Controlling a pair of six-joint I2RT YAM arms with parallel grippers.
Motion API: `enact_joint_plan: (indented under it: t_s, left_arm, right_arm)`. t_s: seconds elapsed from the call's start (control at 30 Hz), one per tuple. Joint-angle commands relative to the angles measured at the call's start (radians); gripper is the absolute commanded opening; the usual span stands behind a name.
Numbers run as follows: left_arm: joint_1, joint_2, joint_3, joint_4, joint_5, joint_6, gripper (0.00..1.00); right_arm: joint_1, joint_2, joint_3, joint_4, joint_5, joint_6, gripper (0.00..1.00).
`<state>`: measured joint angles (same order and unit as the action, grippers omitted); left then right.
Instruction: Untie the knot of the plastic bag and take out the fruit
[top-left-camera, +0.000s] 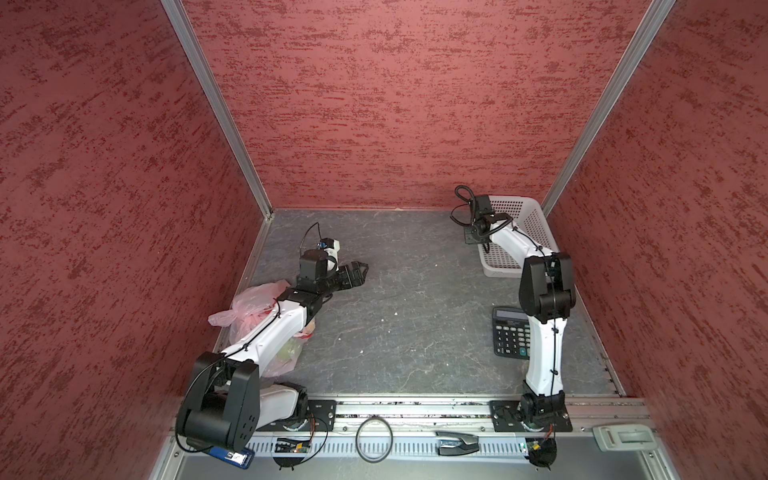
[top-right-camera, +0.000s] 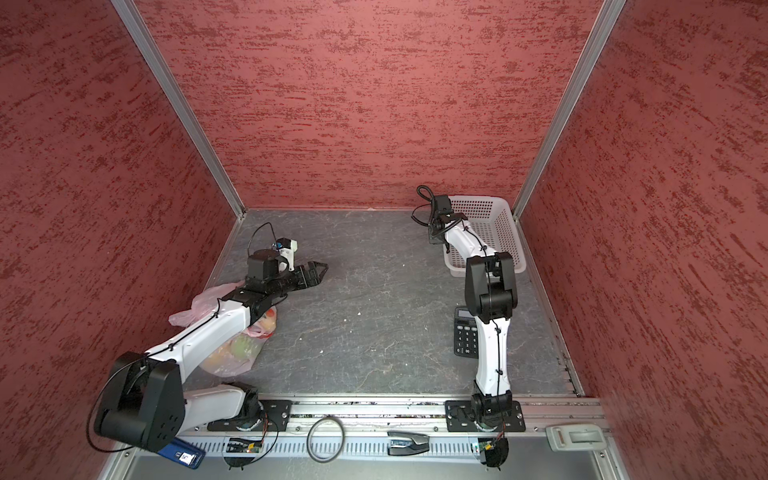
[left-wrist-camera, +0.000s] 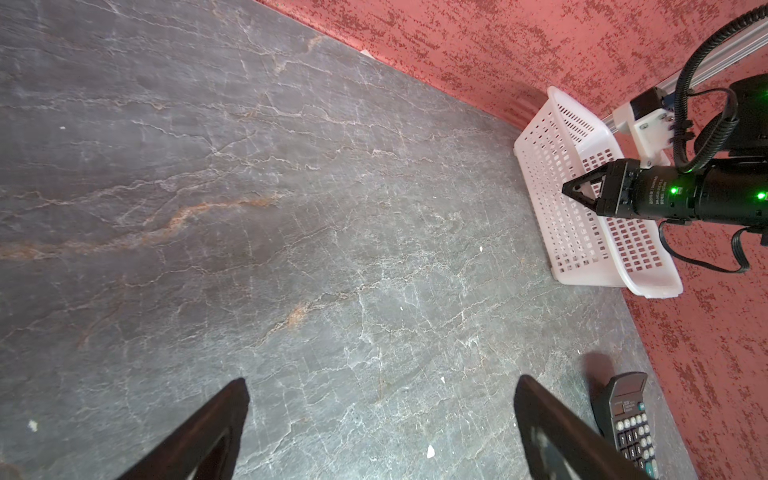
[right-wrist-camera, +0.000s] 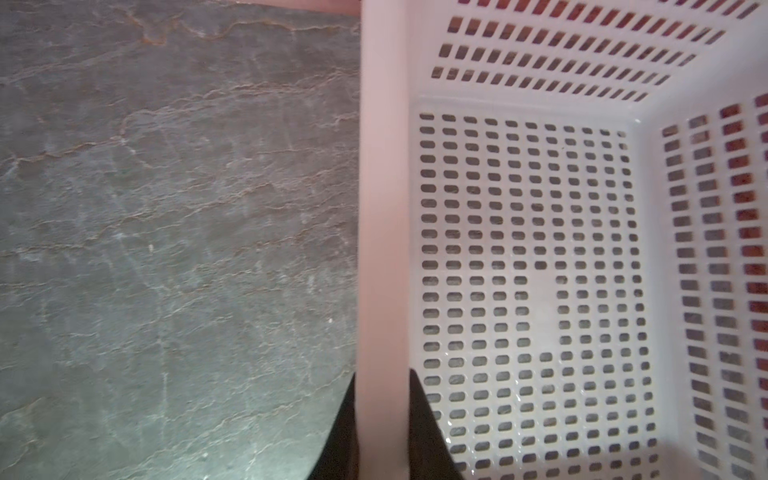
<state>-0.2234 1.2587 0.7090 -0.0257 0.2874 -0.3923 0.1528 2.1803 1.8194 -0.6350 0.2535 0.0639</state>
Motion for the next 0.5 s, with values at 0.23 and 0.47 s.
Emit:
enact_joint_plan:
  t_s: [0.23, 0.47]
  left_arm:
    - [-0.016, 0.011, 0.03, -0.011, 0.001, 0.007, 1.0]
    - [-0.05, -0.023, 0.118, -0.218, -0.106, -0.007, 1.0]
  right_arm:
    - [-0.032, -0.018, -0.047, -0.007, 0.029, -0.059, 0.11]
    - [-0.028, -0.093, -0.078, 0.013, -0.034, -0.06, 0.39]
